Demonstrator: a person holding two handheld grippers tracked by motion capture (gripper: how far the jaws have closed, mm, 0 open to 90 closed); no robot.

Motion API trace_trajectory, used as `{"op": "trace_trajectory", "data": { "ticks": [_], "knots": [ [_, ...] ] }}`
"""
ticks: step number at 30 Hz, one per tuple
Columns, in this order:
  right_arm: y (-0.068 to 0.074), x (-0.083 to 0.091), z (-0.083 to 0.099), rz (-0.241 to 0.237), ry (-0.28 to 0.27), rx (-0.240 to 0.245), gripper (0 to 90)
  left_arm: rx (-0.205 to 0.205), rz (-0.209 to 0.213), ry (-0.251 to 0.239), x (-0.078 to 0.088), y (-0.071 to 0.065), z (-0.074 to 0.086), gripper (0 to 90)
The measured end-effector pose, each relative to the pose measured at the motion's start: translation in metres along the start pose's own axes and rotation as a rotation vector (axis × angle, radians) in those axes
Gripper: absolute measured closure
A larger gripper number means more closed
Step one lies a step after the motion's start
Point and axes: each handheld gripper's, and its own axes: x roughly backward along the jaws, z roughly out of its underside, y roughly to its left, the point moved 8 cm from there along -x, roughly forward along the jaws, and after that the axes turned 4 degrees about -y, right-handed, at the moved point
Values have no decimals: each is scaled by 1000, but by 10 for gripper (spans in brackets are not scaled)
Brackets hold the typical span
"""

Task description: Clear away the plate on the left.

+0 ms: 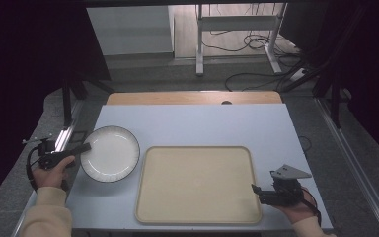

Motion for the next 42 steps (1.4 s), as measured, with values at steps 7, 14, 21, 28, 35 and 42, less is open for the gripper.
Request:
{"op": "trace_trajectory", "data": {
  "ticks": [7, 14, 21, 28, 35, 42],
  "knots": [
    [0, 0, 0, 0, 1, 1, 186, -8, 10, -8, 1, -5, -2, 821],
    [0, 0, 0, 0, 1, 2, 186, 9, 65, -18, 1, -10, -1, 819],
    [0, 0, 0, 1, 1, 2, 186, -5, 71, -20, 1, -16, -3, 817],
    [-1, 0, 1, 1, 2, 1, 186, -23, 85, -27, 1, -24, -5, 816],
    [-2, 2, 2, 2, 3, 2, 186, -34, 126, -33, -2, -39, -8, 817],
    [-3, 4, 3, 7, -1, -3, 186, -76, 124, -49, -5, -54, -10, 812]
  ]
}}
